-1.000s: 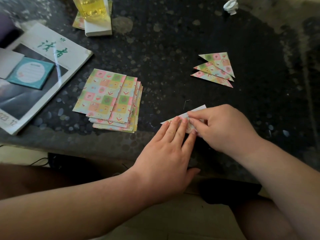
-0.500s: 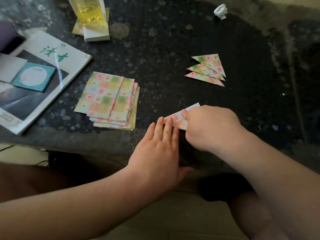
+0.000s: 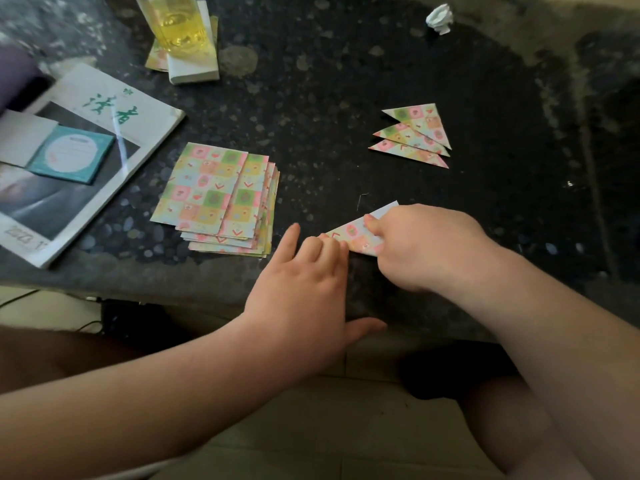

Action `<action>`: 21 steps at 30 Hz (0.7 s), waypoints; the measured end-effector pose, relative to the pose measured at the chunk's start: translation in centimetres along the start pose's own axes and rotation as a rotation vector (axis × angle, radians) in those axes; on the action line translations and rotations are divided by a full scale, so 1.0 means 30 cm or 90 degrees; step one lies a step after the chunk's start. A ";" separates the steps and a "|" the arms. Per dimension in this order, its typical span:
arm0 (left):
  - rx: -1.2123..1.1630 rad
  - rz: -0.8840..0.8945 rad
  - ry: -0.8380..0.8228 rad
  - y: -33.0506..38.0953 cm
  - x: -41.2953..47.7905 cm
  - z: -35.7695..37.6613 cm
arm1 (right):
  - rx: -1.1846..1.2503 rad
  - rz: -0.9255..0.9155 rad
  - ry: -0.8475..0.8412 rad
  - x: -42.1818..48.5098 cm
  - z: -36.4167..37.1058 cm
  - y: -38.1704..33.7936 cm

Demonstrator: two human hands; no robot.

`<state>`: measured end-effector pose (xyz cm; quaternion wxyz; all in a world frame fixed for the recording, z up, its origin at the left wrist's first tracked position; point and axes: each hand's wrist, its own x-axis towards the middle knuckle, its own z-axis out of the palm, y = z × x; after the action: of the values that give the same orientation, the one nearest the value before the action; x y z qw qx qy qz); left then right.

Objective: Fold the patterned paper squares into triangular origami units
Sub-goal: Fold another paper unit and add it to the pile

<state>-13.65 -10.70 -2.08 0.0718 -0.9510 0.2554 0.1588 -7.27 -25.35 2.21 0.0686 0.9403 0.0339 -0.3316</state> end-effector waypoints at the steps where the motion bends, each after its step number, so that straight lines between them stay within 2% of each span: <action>1: 0.003 0.003 0.004 0.002 0.004 -0.006 | 0.002 -0.002 0.000 0.000 -0.001 0.001; 9: 0.059 0.057 -0.029 0.038 0.029 -0.023 | 0.000 -0.031 -0.016 0.011 -0.005 0.020; 15: 0.035 0.115 0.010 0.076 0.044 -0.016 | 0.080 -0.028 -0.012 0.080 0.012 0.060; 19: 0.054 0.148 0.020 0.095 0.067 0.001 | 0.017 -0.117 -0.012 0.099 -0.002 0.065; 21: 0.026 0.148 0.037 0.103 0.079 0.002 | -0.013 -0.106 -0.028 0.084 -0.018 0.057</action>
<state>-13.31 -14.44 -3.10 0.0647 -0.9175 0.3689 0.1335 -4.79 -26.92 1.24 0.0512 0.9260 0.1143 -0.3561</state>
